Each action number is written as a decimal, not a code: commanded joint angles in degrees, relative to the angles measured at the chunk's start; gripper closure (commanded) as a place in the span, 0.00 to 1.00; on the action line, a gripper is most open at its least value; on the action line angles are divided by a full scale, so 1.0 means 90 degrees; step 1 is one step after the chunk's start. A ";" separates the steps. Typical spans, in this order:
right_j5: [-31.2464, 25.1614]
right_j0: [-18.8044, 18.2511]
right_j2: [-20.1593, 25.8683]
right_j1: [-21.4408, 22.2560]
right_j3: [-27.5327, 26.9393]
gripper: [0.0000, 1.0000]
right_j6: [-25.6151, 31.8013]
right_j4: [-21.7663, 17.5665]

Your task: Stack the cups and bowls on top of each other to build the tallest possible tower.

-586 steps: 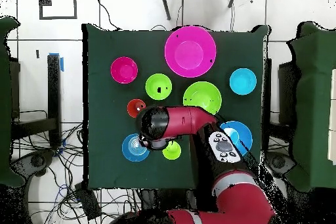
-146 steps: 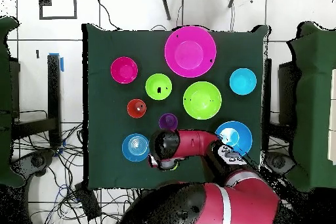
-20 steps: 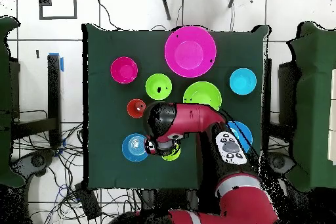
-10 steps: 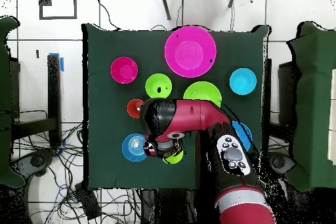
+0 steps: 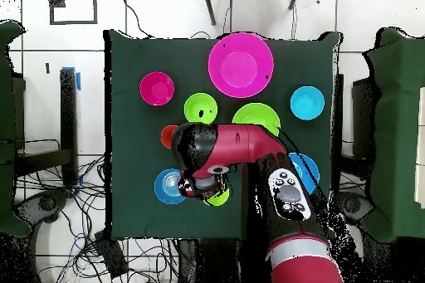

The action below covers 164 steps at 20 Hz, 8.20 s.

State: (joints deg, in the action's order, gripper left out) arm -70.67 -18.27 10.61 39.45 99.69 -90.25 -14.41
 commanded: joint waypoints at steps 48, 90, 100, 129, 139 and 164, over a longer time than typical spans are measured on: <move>-0.2043 0.0452 0.0487 -0.1165 -0.2352 1.00 0.0013 0.0076; -0.2743 0.0298 0.0524 -0.1628 -0.3306 1.00 0.0552 -0.0128; -0.2626 0.0280 0.0500 -0.1426 -0.3097 1.00 0.0530 -0.0137; -0.1966 0.0374 0.0446 -0.1121 -0.2801 1.00 0.0459 -0.0351; -0.1662 0.0450 0.0378 -0.0964 -0.2578 1.00 0.0287 -0.0417; -0.1050 0.0611 0.0223 -0.0708 -0.2196 1.00 0.0111 -0.0559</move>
State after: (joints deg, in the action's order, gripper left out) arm -85.43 -13.81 10.89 33.05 75.64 -90.25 -15.50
